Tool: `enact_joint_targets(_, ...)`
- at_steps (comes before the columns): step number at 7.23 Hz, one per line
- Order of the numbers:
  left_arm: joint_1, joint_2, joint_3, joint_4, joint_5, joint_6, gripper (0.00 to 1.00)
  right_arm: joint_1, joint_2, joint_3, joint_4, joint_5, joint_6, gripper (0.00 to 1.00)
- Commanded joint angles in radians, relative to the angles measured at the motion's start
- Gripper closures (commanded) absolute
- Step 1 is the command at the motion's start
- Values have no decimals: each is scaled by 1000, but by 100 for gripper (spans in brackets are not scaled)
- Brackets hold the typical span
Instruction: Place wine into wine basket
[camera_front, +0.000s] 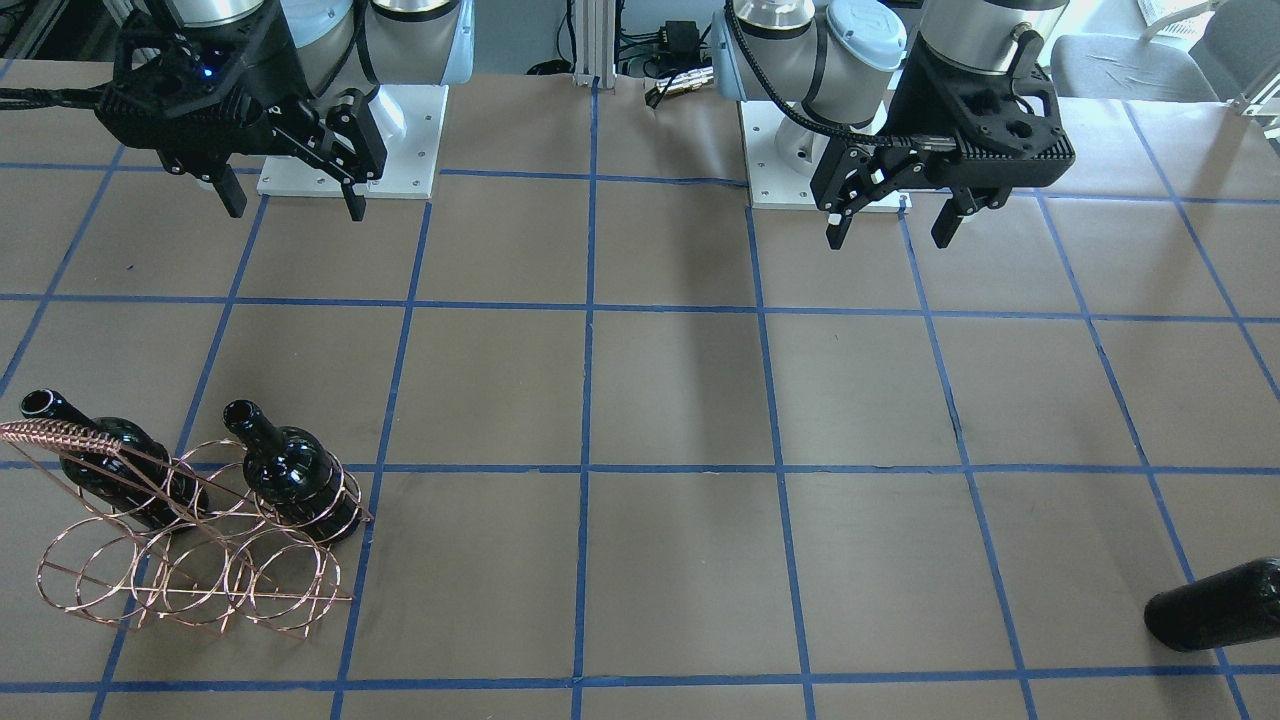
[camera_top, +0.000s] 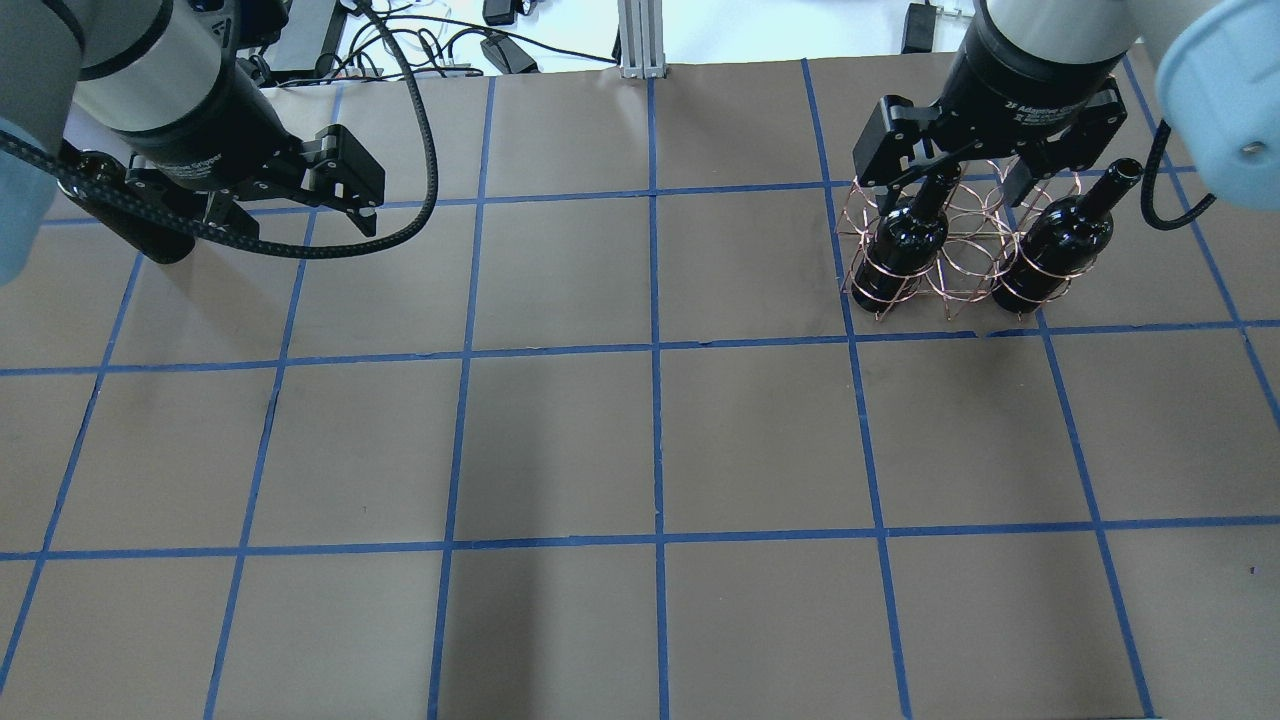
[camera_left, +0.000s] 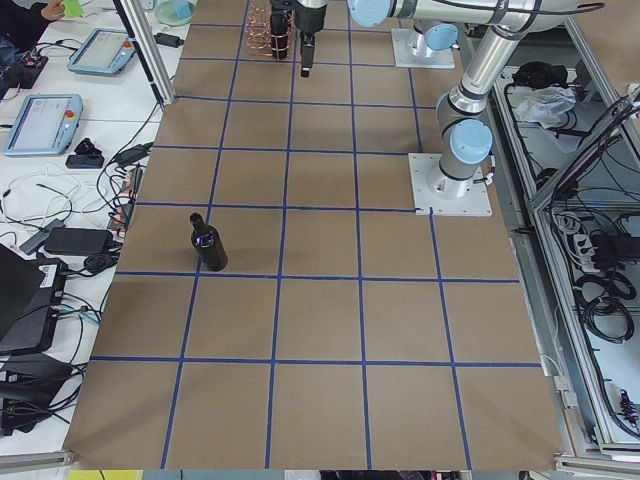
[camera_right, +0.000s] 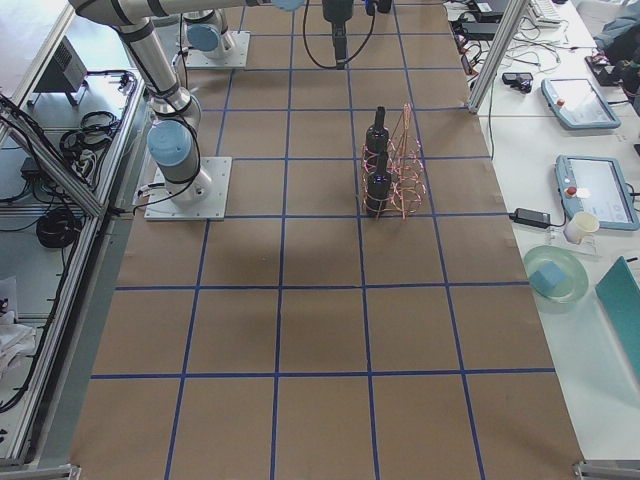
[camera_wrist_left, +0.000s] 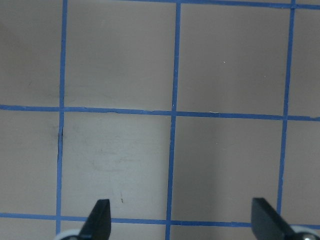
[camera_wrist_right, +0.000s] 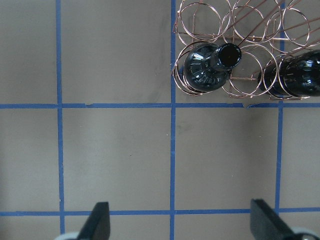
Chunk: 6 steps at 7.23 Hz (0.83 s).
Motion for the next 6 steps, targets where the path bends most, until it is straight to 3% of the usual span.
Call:
enact_joint_targets(1,6,-5,0,-3,0,-4,0,0,0,0,-1,0,1,0)
enact_joint_targets(6,7,-8,0,-3,-4,1,0,0,0,0,-1,0,3,0)
